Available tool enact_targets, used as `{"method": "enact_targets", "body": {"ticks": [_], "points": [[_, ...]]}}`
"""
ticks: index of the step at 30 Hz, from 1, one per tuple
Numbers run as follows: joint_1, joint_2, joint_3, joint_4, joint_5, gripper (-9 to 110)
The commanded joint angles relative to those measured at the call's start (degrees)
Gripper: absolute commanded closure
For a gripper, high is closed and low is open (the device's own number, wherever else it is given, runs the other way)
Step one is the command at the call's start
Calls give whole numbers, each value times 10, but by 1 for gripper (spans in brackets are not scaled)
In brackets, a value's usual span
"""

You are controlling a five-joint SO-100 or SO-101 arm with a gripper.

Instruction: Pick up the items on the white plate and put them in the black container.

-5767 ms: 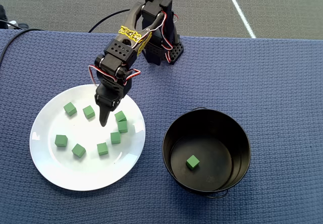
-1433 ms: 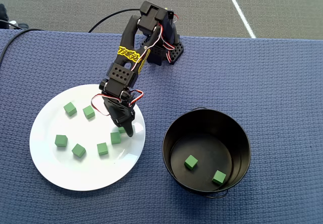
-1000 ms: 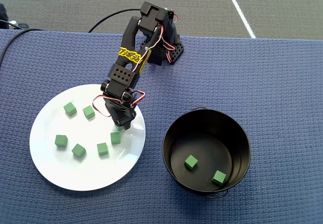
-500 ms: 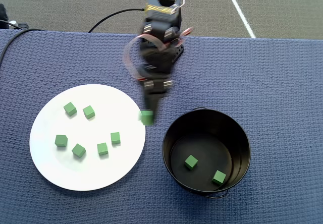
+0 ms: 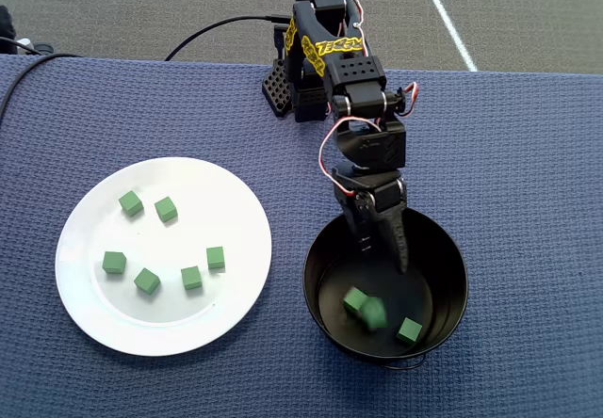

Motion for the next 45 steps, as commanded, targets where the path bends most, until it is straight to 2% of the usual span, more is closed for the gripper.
{"method": "enact_targets", "body": {"ticks": [1,4,7,10,13,15,18,27,36,45], "points": [[31,44,-47,64,7,62],[120,54,-116,156,14,64],[264,57,-96,164,-25,65],[405,42,-5,68,-78,66],[472,-10,94,-77,-125,69],[482,-45,123,-105,-134,69],[478,-92,67,-9,-114,70],[429,-159,42,37,-95,68],[377,-185,47,29,-86,69],[382,-290,-51,69,-84,71]]}}
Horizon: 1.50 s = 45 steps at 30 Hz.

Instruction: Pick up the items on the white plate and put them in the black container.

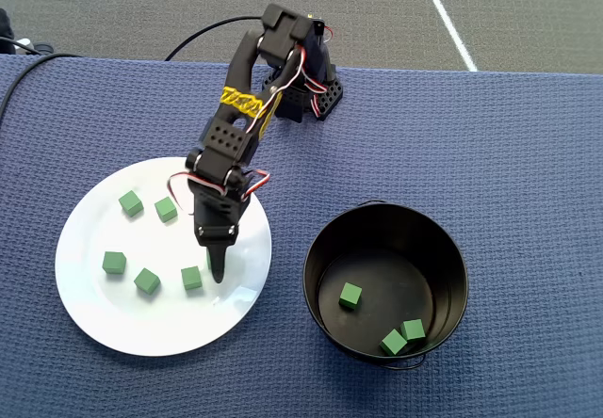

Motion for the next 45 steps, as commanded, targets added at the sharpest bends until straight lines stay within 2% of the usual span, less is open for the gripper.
{"method": "enact_targets", "body": {"ticks": [1,10,16,24,27,30,34,39,45], "points": [[-5,-7,-53,14,0,72],[-1,-14,-63,19,2,84],[-5,-13,-59,22,-2,99],[4,-9,-62,27,4,101],[4,64,-32,32,25,101],[2,224,-8,15,93,101],[-78,389,-85,43,153,101],[-254,381,-161,30,151,102],[-371,323,20,-90,115,102]]}}
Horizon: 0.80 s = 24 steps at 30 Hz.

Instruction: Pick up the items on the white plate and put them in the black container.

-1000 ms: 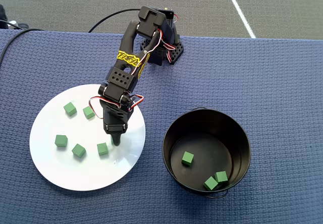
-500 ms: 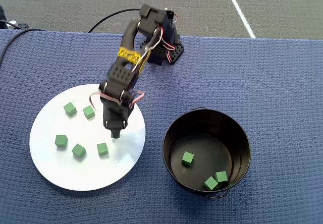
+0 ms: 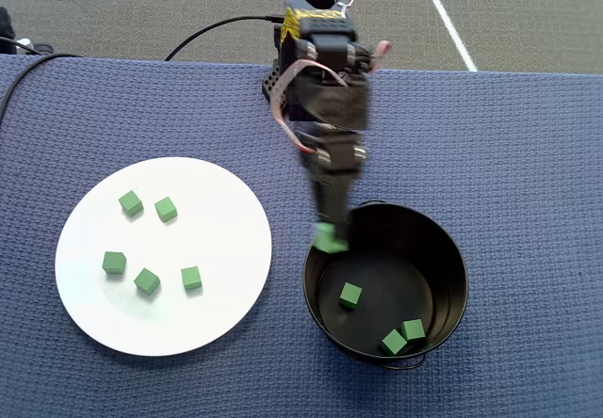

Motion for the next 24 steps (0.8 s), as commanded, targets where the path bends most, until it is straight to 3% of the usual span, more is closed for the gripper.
{"method": "enact_targets", "body": {"ticks": [1,6,10,13,15,17,19,24], "points": [[-61,-25,116,-109,-17,102],[-60,-130,137,-154,-40,100],[-66,-127,151,-143,-60,72],[-62,-94,135,-105,-55,62],[-37,-61,62,2,-86,56],[36,-32,-66,133,-61,58],[141,-16,-136,174,-73,61],[357,-53,6,-13,-29,71]]}}
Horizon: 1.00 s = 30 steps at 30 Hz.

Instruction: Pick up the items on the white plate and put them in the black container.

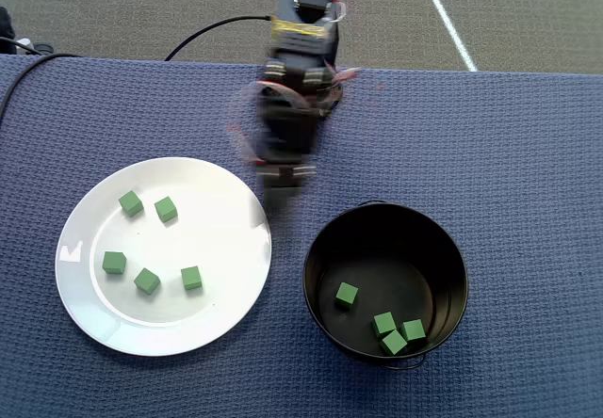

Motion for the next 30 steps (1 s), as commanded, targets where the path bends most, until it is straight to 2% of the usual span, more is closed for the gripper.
{"method": "enact_targets", "body": {"ticks": [1,6,14,20,30], "points": [[156,-9,91,-127,26,72],[160,-112,54,-64,15,74],[138,-323,-112,35,-31,72],[153,-373,-196,92,-56,73],[154,-446,-272,118,-76,73]]}}
